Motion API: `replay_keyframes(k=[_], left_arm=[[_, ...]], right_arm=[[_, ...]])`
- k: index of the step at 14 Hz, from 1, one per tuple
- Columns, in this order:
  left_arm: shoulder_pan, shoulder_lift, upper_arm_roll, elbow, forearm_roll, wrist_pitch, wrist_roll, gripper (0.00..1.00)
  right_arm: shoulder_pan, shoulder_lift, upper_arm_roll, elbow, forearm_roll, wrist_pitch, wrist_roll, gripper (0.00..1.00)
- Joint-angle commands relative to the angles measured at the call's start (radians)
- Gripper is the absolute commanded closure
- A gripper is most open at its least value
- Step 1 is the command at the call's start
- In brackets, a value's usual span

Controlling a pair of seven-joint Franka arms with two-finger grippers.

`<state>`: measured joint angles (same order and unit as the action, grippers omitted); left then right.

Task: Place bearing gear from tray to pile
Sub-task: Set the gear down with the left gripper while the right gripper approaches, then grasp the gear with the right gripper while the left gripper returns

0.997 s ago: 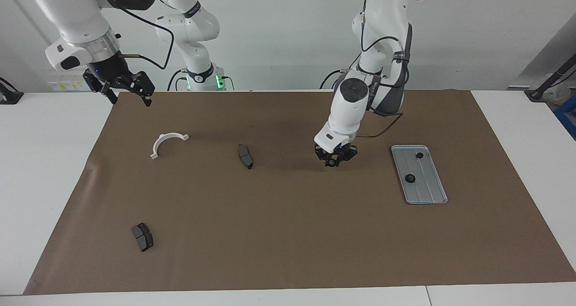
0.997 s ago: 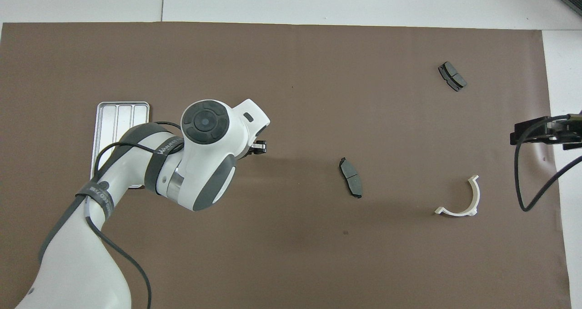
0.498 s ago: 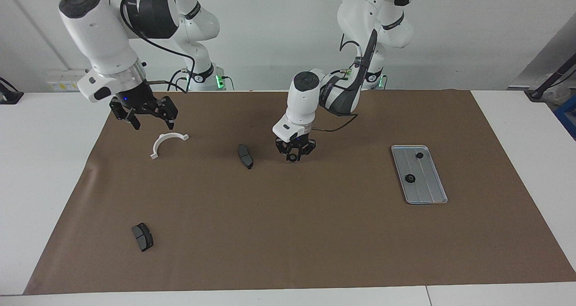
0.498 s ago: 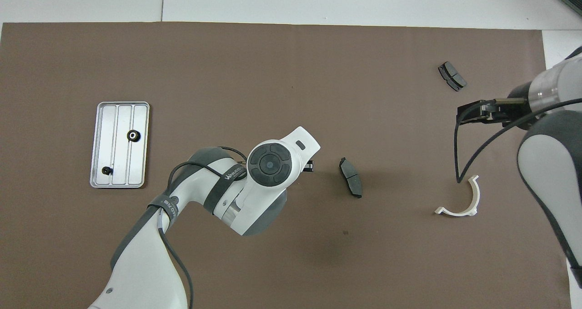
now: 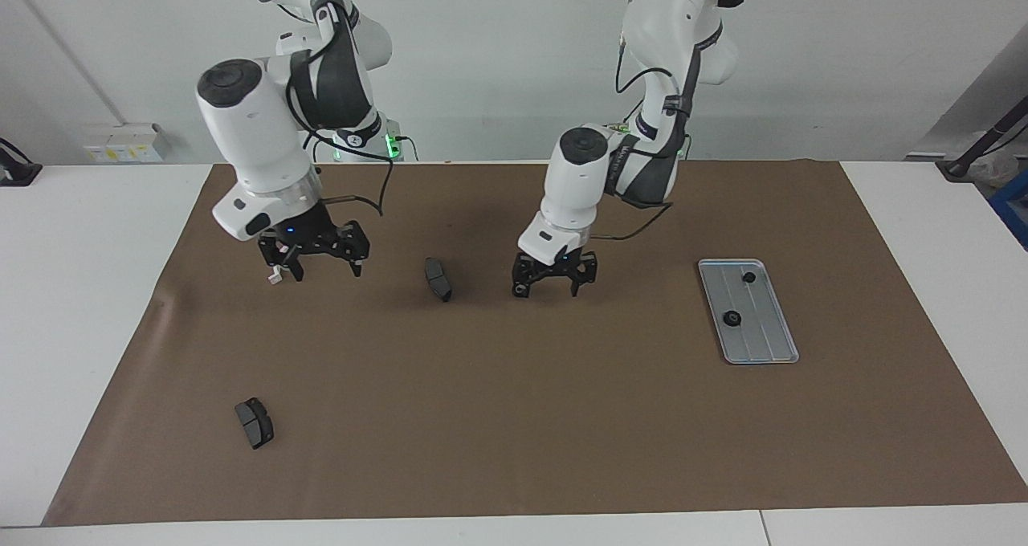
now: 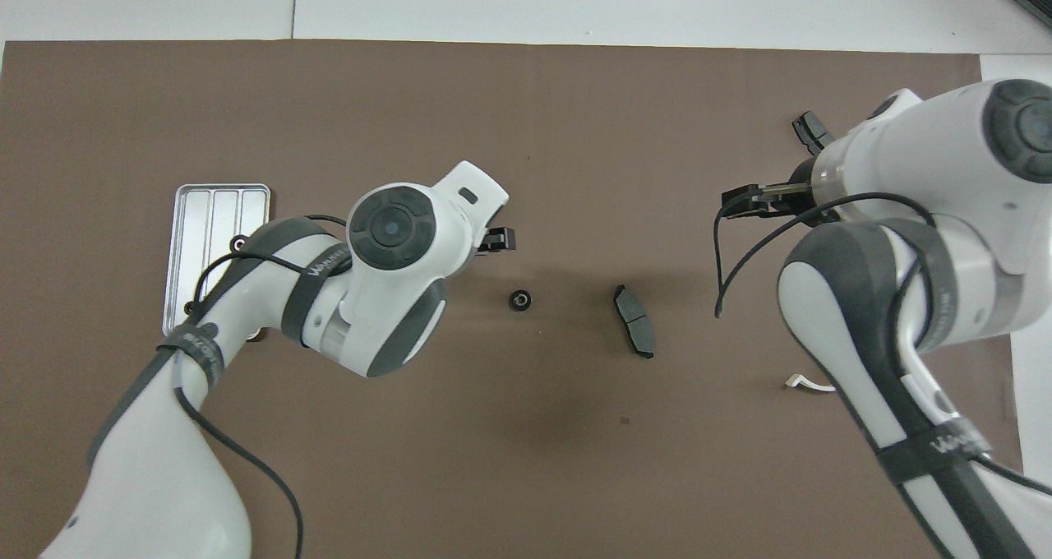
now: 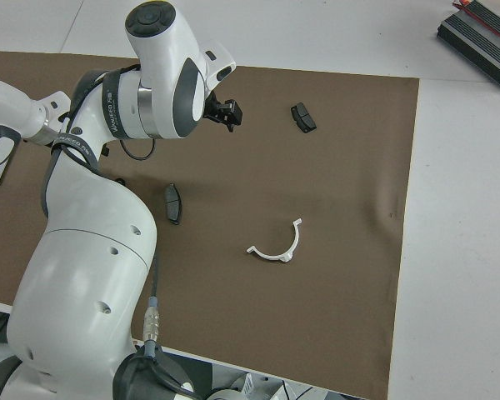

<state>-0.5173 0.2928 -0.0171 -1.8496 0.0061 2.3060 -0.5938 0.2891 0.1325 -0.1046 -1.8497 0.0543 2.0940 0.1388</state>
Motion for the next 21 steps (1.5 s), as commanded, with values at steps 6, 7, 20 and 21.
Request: replay_keyframes(k=[6, 7, 20, 21], left_arm=[[0.363, -0.089, -0.009, -0.048, -0.003, -0.100, 0.432, 0.00], [0.396, -0.092, -0.009, -0.060, -0.003, -0.100, 0.513, 0.00], [0.519, -0.057, -0.009, -0.263, -0.021, 0.151, 0.248, 0.05], [0.517, -0.055, -0.009, -0.275, -0.021, 0.173, 0.203, 0.07]], right_arm=[[0.309, 0.145, 0.002, -0.025, 0.007, 0.220, 0.311, 0.00], [0.326, 0.156, 0.002, -0.031, 0.007, 0.247, 0.314, 0.00], [0.449, 0.286, -0.001, -0.057, -0.027, 0.354, 0.374, 0.15], [0.449, 0.291, 0.000, -0.057, -0.033, 0.359, 0.375, 0.23]])
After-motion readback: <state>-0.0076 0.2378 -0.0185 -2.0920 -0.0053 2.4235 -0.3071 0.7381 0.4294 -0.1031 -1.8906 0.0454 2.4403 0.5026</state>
